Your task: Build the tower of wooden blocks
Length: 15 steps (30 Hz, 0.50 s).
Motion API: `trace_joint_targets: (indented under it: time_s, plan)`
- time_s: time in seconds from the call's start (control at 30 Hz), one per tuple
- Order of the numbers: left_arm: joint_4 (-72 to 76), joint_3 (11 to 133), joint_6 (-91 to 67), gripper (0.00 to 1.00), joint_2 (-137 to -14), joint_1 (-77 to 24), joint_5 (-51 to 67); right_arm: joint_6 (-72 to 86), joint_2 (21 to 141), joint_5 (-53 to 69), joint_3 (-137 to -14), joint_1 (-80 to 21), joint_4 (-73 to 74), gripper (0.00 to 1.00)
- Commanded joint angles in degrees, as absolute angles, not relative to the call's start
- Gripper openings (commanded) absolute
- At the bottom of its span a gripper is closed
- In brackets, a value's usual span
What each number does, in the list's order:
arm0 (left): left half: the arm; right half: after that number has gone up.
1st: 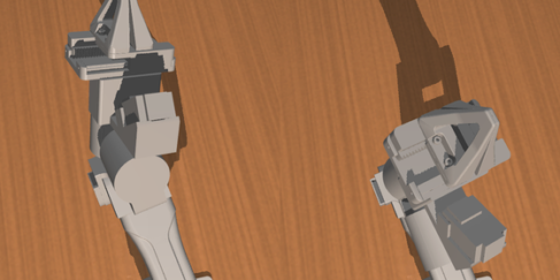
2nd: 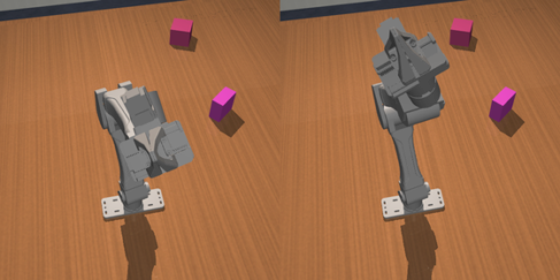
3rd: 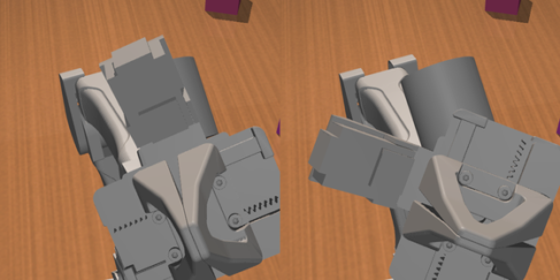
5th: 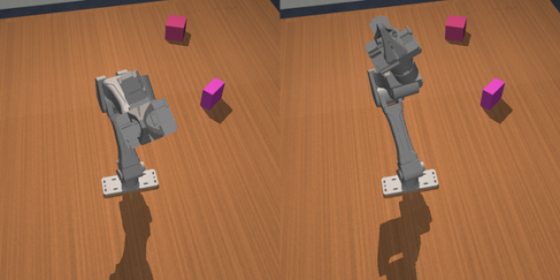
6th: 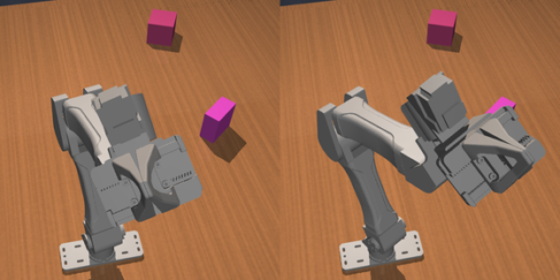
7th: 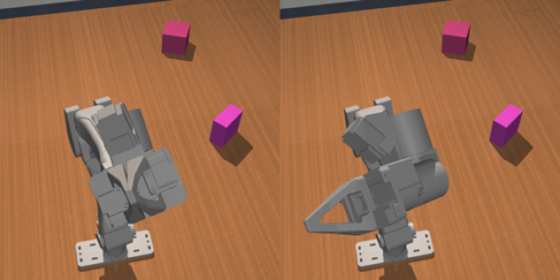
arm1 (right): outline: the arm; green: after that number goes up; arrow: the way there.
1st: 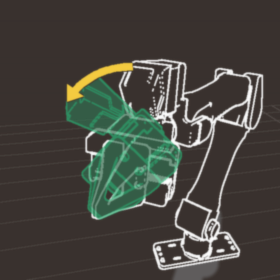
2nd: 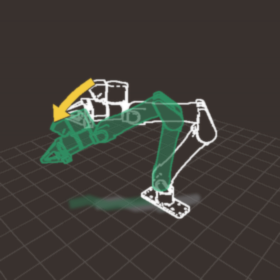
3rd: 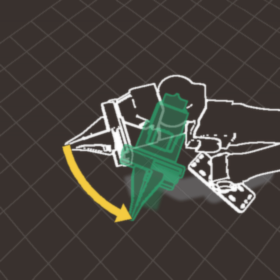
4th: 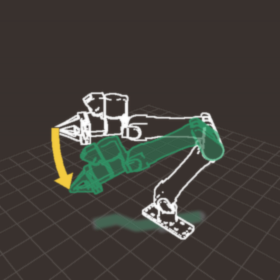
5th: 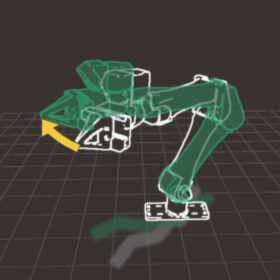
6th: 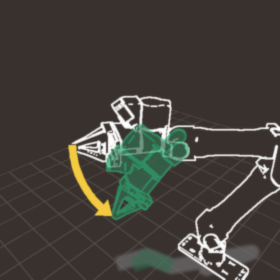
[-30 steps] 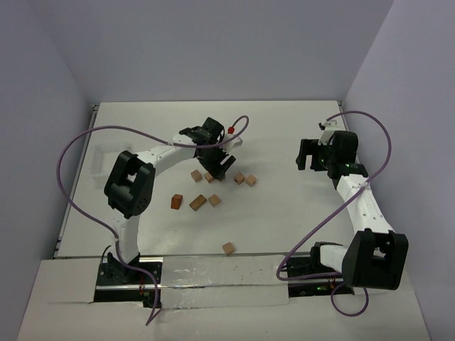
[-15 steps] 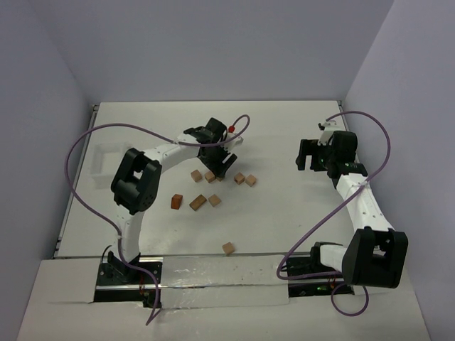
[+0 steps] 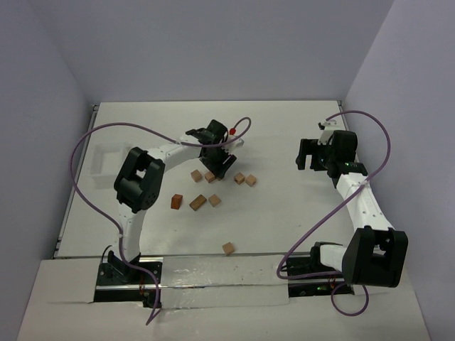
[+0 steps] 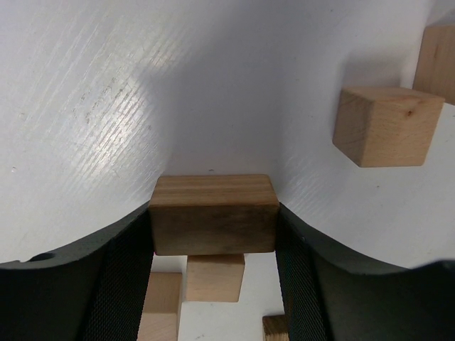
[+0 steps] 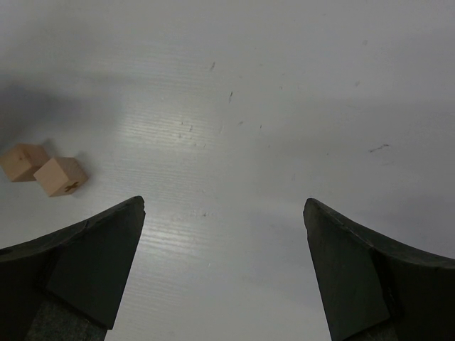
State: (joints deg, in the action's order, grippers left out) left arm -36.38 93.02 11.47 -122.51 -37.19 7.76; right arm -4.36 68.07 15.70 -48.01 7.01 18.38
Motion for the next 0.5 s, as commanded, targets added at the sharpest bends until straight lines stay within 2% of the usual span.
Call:
trace_joint_targets:
  time_s: [0.0,0.2,0.47]
  plan:
    - [-35.73,89.05,16.09,0.31,-119.30,-37.37,8.60,-4.66,68.23,15.12,-50.82,7.38,17.94,1.00]
    - [-36.21,76.84,23.01,0.23,-113.39,-36.99,7.56,-4.66,67.85,15.12,-50.71,7.38,18.02,1.00]
    - [-41.39,70.49,33.56,0.20,-108.37,-33.04,11.16,-4.66,67.76,15.56,-50.71,7.38,18.02,1.00]
